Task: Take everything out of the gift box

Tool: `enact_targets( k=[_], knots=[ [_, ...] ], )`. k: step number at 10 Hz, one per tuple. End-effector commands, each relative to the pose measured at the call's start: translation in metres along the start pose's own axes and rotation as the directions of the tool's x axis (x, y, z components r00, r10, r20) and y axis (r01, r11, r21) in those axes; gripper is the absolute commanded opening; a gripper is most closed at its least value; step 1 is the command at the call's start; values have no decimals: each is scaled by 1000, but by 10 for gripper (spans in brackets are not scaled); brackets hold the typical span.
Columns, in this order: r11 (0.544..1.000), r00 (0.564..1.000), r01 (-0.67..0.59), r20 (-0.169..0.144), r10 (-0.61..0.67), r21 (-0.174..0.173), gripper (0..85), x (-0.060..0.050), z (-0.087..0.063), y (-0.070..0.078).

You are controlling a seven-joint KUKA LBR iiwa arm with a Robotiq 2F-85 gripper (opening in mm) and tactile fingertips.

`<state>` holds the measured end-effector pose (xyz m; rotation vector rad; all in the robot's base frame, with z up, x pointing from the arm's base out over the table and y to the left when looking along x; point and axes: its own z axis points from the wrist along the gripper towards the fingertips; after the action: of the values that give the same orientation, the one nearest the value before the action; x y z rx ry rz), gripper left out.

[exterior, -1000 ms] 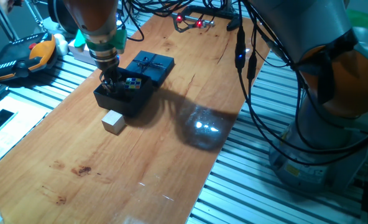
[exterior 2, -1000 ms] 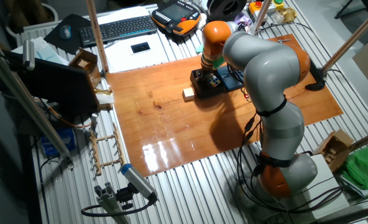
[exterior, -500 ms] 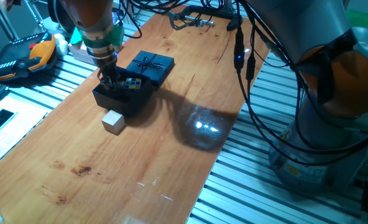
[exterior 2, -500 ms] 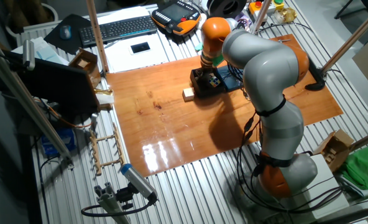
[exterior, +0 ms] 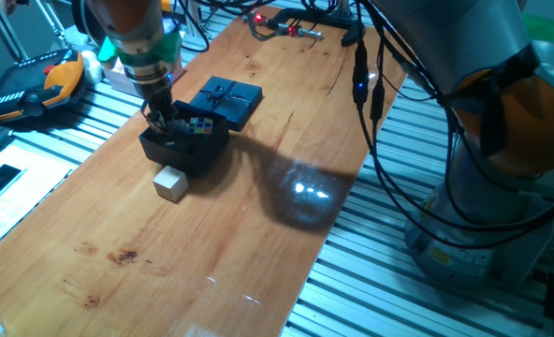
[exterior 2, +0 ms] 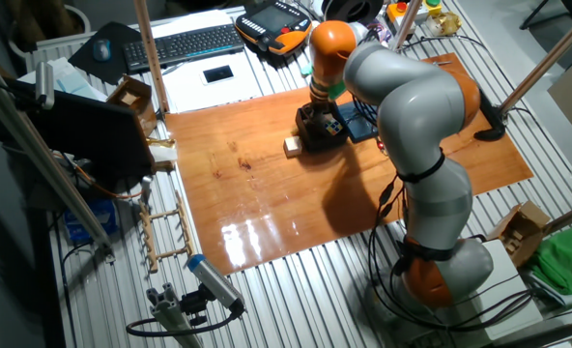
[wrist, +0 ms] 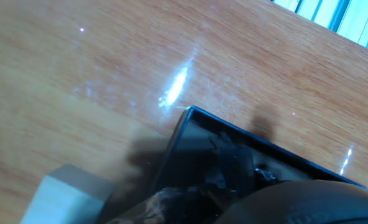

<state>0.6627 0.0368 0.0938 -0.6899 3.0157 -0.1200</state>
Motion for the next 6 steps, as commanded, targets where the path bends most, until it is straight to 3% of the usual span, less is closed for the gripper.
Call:
enact_targets(
  k=[1,6],
  knots=[
    [1000,1000,-5,-5,5,1,7,2,-6,2],
    [998,998,-63,-26,63,0,7,16,-43,13]
  ],
)
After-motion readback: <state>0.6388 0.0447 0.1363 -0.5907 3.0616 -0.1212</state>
